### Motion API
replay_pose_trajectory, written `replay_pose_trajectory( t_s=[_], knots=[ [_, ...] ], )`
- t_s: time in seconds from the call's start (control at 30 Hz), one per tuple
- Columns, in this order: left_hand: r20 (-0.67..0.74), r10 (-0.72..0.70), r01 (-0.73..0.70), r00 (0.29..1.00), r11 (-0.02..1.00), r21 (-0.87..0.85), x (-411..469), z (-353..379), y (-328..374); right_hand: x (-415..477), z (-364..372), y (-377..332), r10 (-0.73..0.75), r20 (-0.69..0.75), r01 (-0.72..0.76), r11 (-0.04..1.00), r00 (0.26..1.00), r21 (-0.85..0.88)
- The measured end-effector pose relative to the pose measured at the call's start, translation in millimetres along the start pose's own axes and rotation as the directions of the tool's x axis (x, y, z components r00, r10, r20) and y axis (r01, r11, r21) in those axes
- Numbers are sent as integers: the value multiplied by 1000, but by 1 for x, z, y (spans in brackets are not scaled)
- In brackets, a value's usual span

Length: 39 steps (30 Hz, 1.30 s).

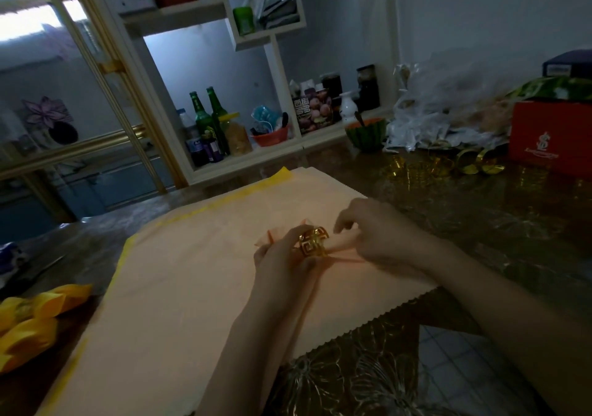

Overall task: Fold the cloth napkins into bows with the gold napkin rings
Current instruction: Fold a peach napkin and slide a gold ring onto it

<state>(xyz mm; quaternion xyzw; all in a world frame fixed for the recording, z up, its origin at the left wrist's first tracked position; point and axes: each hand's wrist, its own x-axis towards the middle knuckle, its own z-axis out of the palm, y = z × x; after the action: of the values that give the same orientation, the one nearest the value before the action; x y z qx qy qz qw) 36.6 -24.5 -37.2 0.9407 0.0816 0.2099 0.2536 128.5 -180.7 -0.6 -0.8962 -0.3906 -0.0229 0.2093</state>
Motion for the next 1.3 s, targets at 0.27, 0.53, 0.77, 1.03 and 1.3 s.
replay_pose_trajectory(
  t_s=[0.27,0.53,0.77,1.03,1.3],
  knots=[
    [95,-59,63,994,997,-42,3,-6,7,9,29,-4,-72,84,25,884,994,466],
    [-6,-212,211,977,969,130,29,-39,21,12,41,-5,-38,42,22,947,998,320],
    [162,-466,390,870,851,352,75,-3,10,6,44,-9,-54,17,45,945,998,323],
    [105,-301,266,948,929,259,65,-15,19,5,45,-4,60,-2,-52,877,998,479],
    [29,-311,304,950,941,148,22,-20,12,3,41,-13,37,27,-45,885,999,464]
  ],
)
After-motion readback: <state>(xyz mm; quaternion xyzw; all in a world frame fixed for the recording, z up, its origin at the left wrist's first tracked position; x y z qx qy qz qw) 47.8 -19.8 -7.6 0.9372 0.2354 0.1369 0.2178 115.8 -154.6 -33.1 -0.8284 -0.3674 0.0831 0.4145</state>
